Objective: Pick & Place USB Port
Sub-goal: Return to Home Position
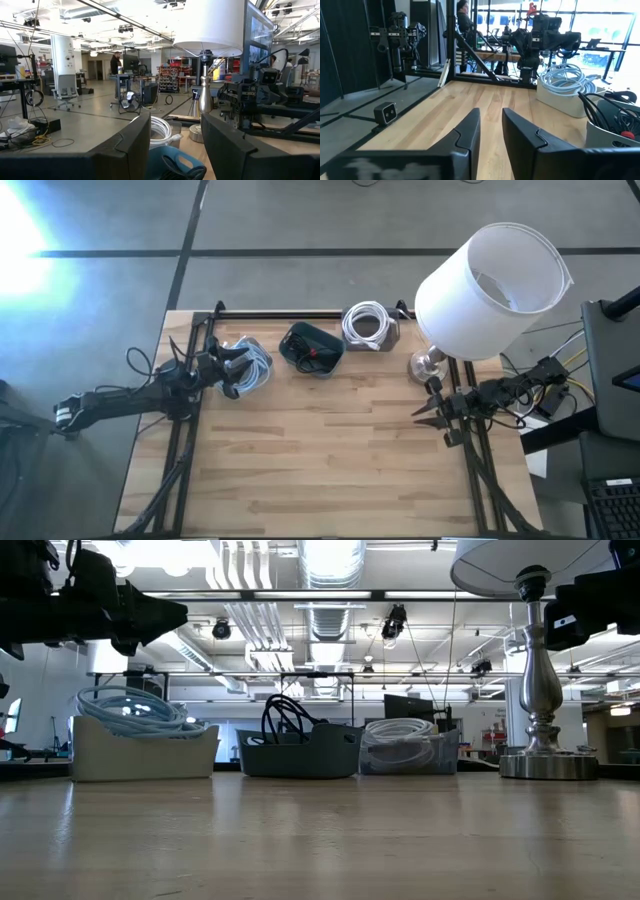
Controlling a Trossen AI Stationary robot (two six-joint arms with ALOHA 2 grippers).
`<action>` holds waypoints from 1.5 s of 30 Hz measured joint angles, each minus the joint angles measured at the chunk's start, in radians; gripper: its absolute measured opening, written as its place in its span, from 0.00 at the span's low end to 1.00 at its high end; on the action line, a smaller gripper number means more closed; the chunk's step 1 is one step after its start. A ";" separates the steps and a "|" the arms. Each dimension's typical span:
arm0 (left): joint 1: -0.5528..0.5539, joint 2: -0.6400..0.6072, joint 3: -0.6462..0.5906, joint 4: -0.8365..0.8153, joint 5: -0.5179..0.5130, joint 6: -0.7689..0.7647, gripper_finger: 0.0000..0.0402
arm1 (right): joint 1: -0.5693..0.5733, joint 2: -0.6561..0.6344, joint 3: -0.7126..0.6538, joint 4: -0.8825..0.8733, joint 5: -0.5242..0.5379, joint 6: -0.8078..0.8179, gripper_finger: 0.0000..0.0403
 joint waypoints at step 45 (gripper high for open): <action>0.000 0.000 0.000 0.000 0.000 0.000 0.45 | 0.000 0.000 0.000 0.000 0.000 0.000 0.20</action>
